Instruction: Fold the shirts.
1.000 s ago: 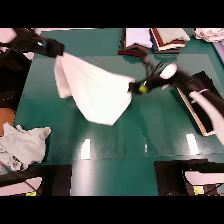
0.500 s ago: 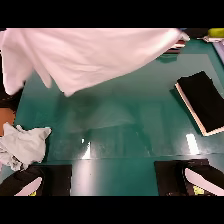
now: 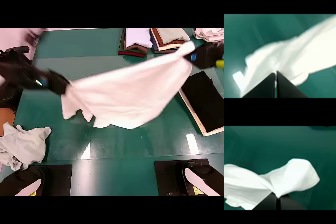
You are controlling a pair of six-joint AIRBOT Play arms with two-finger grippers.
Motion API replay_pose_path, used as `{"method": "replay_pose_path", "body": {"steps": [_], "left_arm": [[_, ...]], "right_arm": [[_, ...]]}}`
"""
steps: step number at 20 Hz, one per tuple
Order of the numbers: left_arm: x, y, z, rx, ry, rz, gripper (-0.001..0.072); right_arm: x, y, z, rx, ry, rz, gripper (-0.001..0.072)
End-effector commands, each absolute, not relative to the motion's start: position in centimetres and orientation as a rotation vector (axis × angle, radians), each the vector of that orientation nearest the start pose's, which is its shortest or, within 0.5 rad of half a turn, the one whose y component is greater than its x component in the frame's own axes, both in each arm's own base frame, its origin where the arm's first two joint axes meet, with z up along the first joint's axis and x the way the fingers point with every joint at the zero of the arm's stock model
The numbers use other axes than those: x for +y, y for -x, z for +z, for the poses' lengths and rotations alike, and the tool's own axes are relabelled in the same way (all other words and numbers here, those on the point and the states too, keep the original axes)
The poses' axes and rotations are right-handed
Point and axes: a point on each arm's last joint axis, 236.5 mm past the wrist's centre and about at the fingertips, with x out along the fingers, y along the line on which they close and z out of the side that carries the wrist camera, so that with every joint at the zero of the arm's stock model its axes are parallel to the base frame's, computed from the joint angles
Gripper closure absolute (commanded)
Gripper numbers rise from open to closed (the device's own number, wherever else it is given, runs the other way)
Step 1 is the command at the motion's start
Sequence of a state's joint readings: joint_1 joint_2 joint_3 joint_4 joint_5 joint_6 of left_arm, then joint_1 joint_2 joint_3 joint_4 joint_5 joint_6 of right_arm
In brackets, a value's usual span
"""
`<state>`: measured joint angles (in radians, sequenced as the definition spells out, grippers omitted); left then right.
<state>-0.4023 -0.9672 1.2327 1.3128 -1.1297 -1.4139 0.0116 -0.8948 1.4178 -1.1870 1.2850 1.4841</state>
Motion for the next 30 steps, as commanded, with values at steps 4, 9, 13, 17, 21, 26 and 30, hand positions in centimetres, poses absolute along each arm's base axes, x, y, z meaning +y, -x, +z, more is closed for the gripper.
{"method": "replay_pose_path", "body": {"steps": [4,9,13,17,21,26,30], "left_arm": [[-24.4,-22.7,6.5,1.14,-0.245,-0.812,0.0007],[-20.7,-28.8,11.6,1.018,-0.124,-0.644,0.0046],[-10.8,-35.6,15.0,0.909,0.032,-0.345,0.0047],[-5.8,-36.1,8.1,1.098,0.181,-0.215,0.0046],[-9.3,-33.6,-1.1,1.334,0.31,-0.348,0.0047],[-12.1,-32.1,-7.4,1.482,0.346,-0.381,0.0047],[-13.9,-32.9,-7.0,1.45,0.324,-0.408,0.0159]], "right_arm": [[7.1,-32.1,17.8,0.91,-0.186,0.276,0.0697],[7.5,-32.1,16.9,0.919,-0.193,0.284,0.0697],[7.5,-32.3,17.0,0.912,-0.194,0.282,0.0697],[7.4,-32.8,17.3,0.887,-0.197,0.278,0.0697],[7.4,-32.8,17.3,0.887,-0.196,0.278,0.0697],[7.4,-32.8,17.3,0.887,-0.196,0.278,0.0697],[7.4,-32.8,17.3,0.888,-0.197,0.278,0.0697]]}}
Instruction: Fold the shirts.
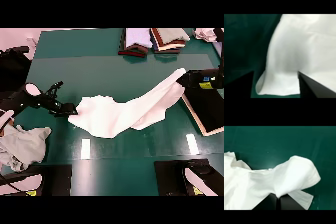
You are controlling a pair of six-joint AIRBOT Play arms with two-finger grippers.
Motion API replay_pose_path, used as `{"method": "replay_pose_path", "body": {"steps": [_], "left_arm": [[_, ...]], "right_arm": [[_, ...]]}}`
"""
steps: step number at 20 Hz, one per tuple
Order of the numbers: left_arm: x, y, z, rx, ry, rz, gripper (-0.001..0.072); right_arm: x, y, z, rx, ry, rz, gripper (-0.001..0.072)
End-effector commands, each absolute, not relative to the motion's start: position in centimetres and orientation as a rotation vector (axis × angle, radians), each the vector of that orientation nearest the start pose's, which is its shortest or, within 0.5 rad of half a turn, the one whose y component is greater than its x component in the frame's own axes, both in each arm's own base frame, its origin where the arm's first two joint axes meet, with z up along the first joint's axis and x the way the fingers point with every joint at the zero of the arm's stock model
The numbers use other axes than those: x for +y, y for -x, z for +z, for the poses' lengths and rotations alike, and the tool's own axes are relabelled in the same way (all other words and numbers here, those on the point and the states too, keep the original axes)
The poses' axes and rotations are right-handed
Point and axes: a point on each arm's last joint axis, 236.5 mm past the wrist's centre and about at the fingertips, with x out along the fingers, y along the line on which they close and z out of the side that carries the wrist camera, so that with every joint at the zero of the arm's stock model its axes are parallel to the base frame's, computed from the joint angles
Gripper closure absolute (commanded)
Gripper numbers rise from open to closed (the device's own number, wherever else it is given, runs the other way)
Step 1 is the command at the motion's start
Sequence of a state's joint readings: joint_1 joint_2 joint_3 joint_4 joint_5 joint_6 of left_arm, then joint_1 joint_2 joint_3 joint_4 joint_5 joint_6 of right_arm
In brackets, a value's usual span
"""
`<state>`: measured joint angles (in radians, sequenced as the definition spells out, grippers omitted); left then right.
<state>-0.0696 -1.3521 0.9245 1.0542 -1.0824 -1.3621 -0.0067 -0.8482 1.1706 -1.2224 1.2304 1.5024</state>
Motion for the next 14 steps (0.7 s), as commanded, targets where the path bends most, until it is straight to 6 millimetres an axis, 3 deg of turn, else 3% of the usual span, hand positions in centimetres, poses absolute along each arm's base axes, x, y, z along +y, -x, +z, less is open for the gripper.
{"method": "replay_pose_path", "body": {"steps": [1,3,4,6,8,9,11,13,14], "left_arm": [[-13.9,-33.1,-6.3,1.451,0.31,-0.422,0.0428],[-13.7,-34.5,-3.6,1.389,0.267,-0.439,0.0679],[-13.6,-35.8,-1.2,1.318,0.241,-0.441,0.0683],[-12.7,-38.8,6.8,1.09,0.184,-0.418,0.0683],[-11.6,-40.0,18.5,0.791,0.111,-0.394,0.0683],[-11.0,-39.4,24.5,0.649,0.075,-0.384,0.0683],[-9.8,-35.8,36.5,0.363,0.024,-0.365,0.0683],[-8.9,-30.0,46.4,0.109,-0.007,-0.352,0.0683],[-8.6,-27.1,49.9,0.01,-0.016,-0.349,0.0683]], "right_arm": [[7.4,-32.8,17.3,0.887,-0.196,0.278,0.0697],[7.4,-32.8,17.4,0.884,-0.196,0.278,0.0697],[7.4,-32.9,17.8,0.875,-0.195,0.278,0.0697],[7.4,-33.4,20.5,0.806,-0.185,0.281,0.0697],[7.3,-33.8,25.5,0.688,-0.16,0.288,0.0697],[7.3,-33.7,28.3,0.621,-0.143,0.294,0.0697],[7.1,-32.8,34.2,0.483,-0.114,0.294,0.0697],[6.8,-31.1,39.3,0.372,-0.092,0.29,0.0697],[6.4,-30.1,41.4,0.327,-0.081,0.281,0.0697]]}}
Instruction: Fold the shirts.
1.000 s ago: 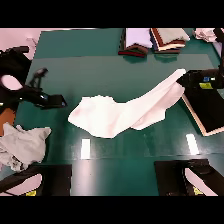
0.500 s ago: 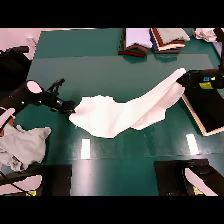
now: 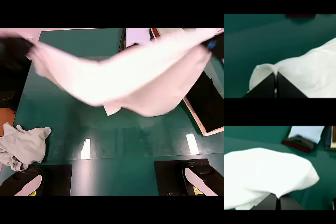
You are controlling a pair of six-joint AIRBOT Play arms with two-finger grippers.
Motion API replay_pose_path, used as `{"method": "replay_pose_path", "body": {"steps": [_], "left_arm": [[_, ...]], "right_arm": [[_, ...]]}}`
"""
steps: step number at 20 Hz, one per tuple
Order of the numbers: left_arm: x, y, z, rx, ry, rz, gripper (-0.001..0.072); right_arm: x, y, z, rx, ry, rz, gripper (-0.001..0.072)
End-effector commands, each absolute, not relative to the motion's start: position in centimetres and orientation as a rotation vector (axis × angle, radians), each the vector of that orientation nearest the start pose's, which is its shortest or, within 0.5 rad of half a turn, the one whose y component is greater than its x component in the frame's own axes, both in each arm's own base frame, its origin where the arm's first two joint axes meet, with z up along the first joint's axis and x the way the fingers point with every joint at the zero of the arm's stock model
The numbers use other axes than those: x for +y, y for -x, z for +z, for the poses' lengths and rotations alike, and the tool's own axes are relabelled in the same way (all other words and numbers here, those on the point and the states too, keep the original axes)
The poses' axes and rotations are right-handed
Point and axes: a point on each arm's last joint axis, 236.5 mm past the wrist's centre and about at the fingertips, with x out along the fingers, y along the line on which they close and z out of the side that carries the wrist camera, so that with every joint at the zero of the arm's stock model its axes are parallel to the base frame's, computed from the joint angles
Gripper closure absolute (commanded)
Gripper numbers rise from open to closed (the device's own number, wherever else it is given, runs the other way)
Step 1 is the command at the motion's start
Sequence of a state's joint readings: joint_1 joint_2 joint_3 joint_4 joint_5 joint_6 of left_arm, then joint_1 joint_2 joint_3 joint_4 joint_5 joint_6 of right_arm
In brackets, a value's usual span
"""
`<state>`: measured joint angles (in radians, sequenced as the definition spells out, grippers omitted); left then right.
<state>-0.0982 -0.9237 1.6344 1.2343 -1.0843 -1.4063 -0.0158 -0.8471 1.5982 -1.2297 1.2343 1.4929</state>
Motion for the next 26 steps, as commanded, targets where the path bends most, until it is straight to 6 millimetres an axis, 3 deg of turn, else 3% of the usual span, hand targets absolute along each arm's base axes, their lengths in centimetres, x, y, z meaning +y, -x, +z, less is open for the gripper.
{"method": "replay_pose_path", "body": {"steps": [1,4,6,9,11,13,14,17,19,22,24,25,26], "left_arm": [[-8.2,-24.2,52.9,-0.079,-0.023,-0.347,0.0684],[-7.7,-18.9,57.6,-0.22,-0.008,-0.346,0.0684],[-7.6,-17.9,58.8,-0.266,-0.006,-0.344,0.0684],[-7.3,-19.0,59.1,-0.274,0.003,-0.331,0.0685],[-7.5,-22.5,57.1,-0.191,0.0,-0.323,0.0684],[-8.0,-27.8,52.8,-0.037,-0.004,-0.319,0.0685],[-8.2,-31.2,49.5,0.07,-0.006,-0.316,0.0684],[-9.0,-40.7,37.2,0.418,-0.003,-0.313,0.0683],[-9.6,-45.6,28.1,0.628,0.01,-0.313,0.0682],[-10.1,-50.2,16.0,0.882,0.042,-0.303,0.0682],[-10.3,-51.5,10.6,0.99,0.05,-0.298,0.0681],[-10.2,-51.7,8.8,1.026,0.051,-0.296,0.0677],[-10.0,-51.9,8.1,1.041,0.056,-0.292,0.0462]], "right_arm": [[6.0,-29.2,42.9,0.294,-0.073,0.267,0.0697],[4.3,-26.8,45.7,0.244,-0.05,0.202,0.0697],[3.0,-25.8,46.8,0.236,-0.039,0.149,0.0697],[1.5,-25.0,47.1,0.256,-0.028,0.087,0.0697],[1.1,-25.6,46.3,0.285,-0.039,0.078,0.0697],[0.7,-27.2,43.7,0.359,-0.066,0.08,0.0698],[0.4,-28.4,41.7,0.418,-0.085,0.082,0.0698],[-0.8,-32.6,33.8,0.652,-0.152,0.09,0.0698],[-0.7,-35.5,26.8,0.846,-0.197,0.117,0.0698],[0.8,-39.9,16.1,1.068,-0.24,0.165,0.0698],[1.7,-42.6,10.5,1.142,-0.266,0.173,0.0698],[2.0,-43.6,8.5,1.167,-0.274,0.175,0.0697],[2.3,-44.4,7.0,1.192,-0.274,0.18,0.0695]]}}
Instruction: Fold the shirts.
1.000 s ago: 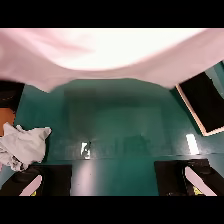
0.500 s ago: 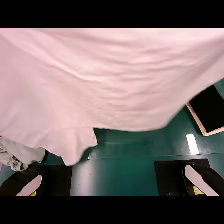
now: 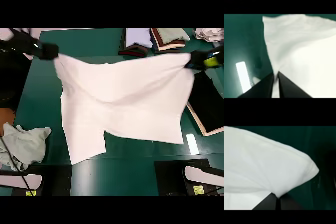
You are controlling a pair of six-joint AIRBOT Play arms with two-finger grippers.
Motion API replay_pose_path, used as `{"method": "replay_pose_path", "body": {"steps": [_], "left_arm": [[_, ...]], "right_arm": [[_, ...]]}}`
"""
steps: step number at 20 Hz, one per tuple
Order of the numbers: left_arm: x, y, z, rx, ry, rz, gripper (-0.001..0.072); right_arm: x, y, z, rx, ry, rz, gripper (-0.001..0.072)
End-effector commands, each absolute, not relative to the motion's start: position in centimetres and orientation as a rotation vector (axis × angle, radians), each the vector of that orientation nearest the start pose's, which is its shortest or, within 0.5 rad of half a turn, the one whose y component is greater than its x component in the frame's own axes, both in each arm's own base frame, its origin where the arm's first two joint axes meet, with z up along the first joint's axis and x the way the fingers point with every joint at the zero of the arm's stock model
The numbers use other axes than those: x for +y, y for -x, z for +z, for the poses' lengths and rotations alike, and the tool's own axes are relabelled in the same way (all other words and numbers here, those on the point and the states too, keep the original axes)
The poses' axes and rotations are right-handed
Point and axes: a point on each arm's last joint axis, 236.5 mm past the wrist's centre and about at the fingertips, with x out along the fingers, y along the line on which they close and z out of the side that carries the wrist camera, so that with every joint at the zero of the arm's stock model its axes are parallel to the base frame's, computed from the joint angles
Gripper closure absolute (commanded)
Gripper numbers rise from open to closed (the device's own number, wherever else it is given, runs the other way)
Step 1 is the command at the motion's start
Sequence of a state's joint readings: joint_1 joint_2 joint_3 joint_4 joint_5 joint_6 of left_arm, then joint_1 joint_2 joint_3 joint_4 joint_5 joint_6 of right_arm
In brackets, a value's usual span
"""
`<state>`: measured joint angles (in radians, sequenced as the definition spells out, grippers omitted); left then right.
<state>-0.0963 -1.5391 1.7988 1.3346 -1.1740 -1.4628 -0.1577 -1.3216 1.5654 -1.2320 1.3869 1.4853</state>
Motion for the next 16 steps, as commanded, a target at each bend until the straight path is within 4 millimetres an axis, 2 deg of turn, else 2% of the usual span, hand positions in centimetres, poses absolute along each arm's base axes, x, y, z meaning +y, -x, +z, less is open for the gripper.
{"method": "replay_pose_path", "body": {"steps": [1,2,3,6,8,9,11,13,16], "left_arm": [[-9.6,-52.0,8.1,1.041,0.063,-0.282,0.0191],[-8.7,-52.0,8.5,1.042,0.083,-0.261,0.0152],[-7.6,-51.8,9.0,1.05,0.095,-0.244,0.0152],[-3.4,-48.8,11.2,1.1,0.121,-0.19,0.0152],[-1.0,-46.5,11.8,1.111,0.152,-0.143,0.0151],[-0.3,-45.0,11.3,1.129,0.167,-0.126,0.0151],[-0.3,-41.2,8.5,1.207,0.187,-0.115,0.0151],[-1.1,-36.9,4.5,1.291,0.213,-0.113,0.0151],[-2.9,-31.1,-1.9,1.403,0.294,-0.12,0.0151]], "right_arm": [[2.5,-45.1,6.2,1.208,-0.275,0.185,0.0643],[2.5,-45.8,6.0,1.214,-0.272,0.189,0.0411],[2.5,-46.4,6.4,1.209,-0.268,0.194,0.0324],[2.6,-46.1,9.3,1.17,-0.21,0.232,0.0327],[2.8,-44.4,10.6,1.15,-0.186,0.246,0.0327],[3.0,-43.3,10.7,1.152,-0.182,0.25,0.0327],[3.4,-40.5,10.4,1.171,-0.19,0.253,0.0327],[4.3,-38.0,9.8,1.188,-0.211,0.27,0.0327],[5.2,-36.0,9.6,1.152,-0.248,0.279,0.0327]]}}
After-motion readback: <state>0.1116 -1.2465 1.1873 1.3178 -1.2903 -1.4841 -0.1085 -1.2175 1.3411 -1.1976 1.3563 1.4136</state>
